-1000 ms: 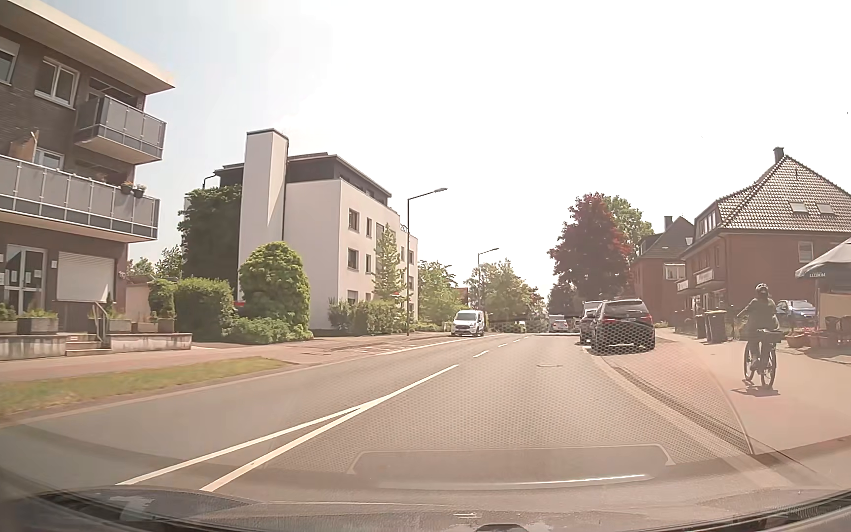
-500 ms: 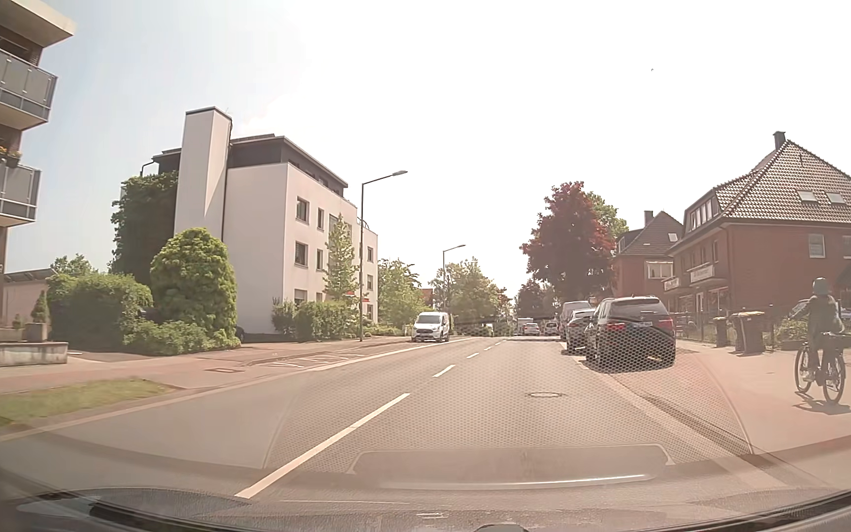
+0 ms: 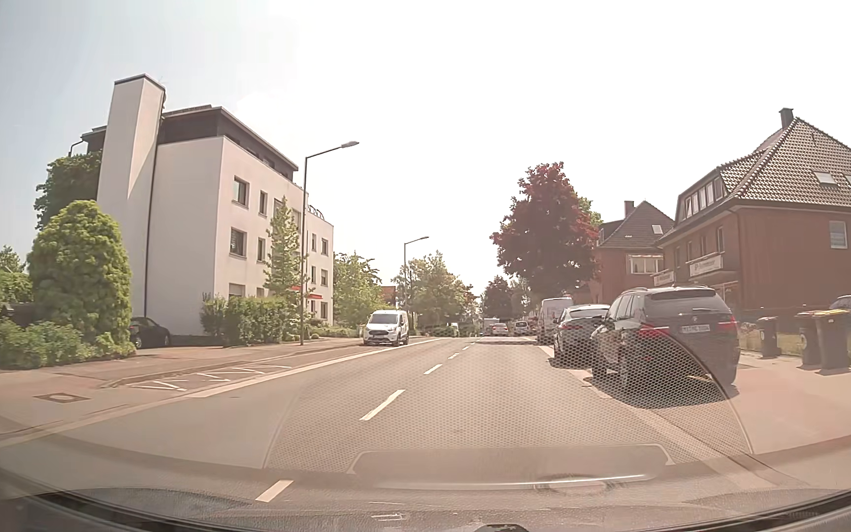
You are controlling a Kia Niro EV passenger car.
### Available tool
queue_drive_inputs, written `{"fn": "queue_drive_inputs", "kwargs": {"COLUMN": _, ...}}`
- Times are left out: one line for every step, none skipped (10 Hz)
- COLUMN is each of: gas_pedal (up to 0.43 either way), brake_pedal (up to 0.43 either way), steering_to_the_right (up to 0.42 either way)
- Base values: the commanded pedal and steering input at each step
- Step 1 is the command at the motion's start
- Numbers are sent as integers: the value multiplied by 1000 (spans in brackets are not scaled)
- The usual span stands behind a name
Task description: Follow the waypoints while adhering to traffic rules and regulations
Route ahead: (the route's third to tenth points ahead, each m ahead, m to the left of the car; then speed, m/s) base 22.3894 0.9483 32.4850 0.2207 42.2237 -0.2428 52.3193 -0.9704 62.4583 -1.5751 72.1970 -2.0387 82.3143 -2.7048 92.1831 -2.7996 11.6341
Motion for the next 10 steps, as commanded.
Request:
{"fn": "queue_drive_inputs", "kwargs": {"gas_pedal": 268, "brake_pedal": 0, "steering_to_the_right": 43}}
{"fn": "queue_drive_inputs", "kwargs": {"gas_pedal": 260, "brake_pedal": 0, "steering_to_the_right": 38}}
{"fn": "queue_drive_inputs", "kwargs": {"gas_pedal": 248, "brake_pedal": 0, "steering_to_the_right": 36}}
{"fn": "queue_drive_inputs", "kwargs": {"gas_pedal": 228, "brake_pedal": 0, "steering_to_the_right": 35}}
{"fn": "queue_drive_inputs", "kwargs": {"gas_pedal": 209, "brake_pedal": 0, "steering_to_the_right": 33}}
{"fn": "queue_drive_inputs", "kwargs": {"gas_pedal": 209, "brake_pedal": 0, "steering_to_the_right": 30}}
{"fn": "queue_drive_inputs", "kwargs": {"gas_pedal": 197, "brake_pedal": 0, "steering_to_the_right": 25}}
{"fn": "queue_drive_inputs", "kwargs": {"gas_pedal": 177, "brake_pedal": 0, "steering_to_the_right": 23}}
{"fn": "queue_drive_inputs", "kwargs": {"gas_pedal": 177, "brake_pedal": 0, "steering_to_the_right": 17}}
{"fn": "queue_drive_inputs", "kwargs": {"gas_pedal": 177, "brake_pedal": 0, "steering_to_the_right": 11}}
